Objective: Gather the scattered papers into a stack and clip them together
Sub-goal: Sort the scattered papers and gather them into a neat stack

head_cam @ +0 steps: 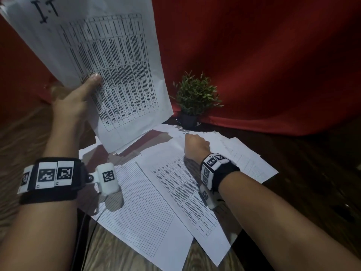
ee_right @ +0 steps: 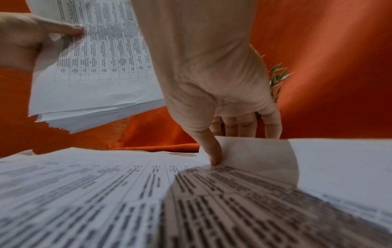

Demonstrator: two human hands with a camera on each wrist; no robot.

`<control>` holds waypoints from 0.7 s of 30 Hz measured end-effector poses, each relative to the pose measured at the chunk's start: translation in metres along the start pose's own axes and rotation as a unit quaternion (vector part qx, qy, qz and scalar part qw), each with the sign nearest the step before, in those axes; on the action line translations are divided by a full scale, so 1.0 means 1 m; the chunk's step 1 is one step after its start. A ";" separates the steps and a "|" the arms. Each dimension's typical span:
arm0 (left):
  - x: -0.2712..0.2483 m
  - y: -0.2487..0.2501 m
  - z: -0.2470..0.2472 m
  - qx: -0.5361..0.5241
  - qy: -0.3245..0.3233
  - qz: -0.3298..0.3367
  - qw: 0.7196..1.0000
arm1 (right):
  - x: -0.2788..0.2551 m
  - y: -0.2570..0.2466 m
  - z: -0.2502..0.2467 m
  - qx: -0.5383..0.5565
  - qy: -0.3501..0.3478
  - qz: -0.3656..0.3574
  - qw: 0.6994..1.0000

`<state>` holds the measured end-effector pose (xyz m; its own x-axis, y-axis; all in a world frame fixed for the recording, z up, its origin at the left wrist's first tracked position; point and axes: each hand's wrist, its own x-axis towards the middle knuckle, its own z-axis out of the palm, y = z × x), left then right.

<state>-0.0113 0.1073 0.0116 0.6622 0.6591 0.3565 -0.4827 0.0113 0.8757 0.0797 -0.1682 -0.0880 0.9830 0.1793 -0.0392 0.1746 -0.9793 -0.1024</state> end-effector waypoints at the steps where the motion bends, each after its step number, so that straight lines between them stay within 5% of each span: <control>1: 0.000 0.001 -0.001 0.003 -0.008 -0.005 1.000 | 0.001 0.001 0.001 0.016 0.004 -0.008 1.000; 7: 0.004 -0.005 -0.008 0.016 -0.016 0.043 0.999 | 0.003 0.027 -0.029 0.243 -0.067 0.000 0.968; 13: 0.002 -0.016 0.005 0.034 0.006 0.004 0.999 | -0.028 0.073 -0.110 0.383 -0.085 -0.112 0.913; 16: -0.002 -0.020 0.026 0.050 -0.057 -0.005 0.997 | -0.046 0.087 -0.147 0.521 -0.060 -0.147 0.839; 21: -0.024 -0.014 0.072 0.104 -0.191 -0.017 0.976 | -0.053 0.096 -0.171 0.675 0.077 -0.170 0.714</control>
<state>0.0210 0.0369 0.0141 0.8609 0.3315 0.3861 -0.3559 -0.1501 0.9224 0.0542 -0.2880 0.0741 0.9093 0.2717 0.3152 0.2929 0.1200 -0.9486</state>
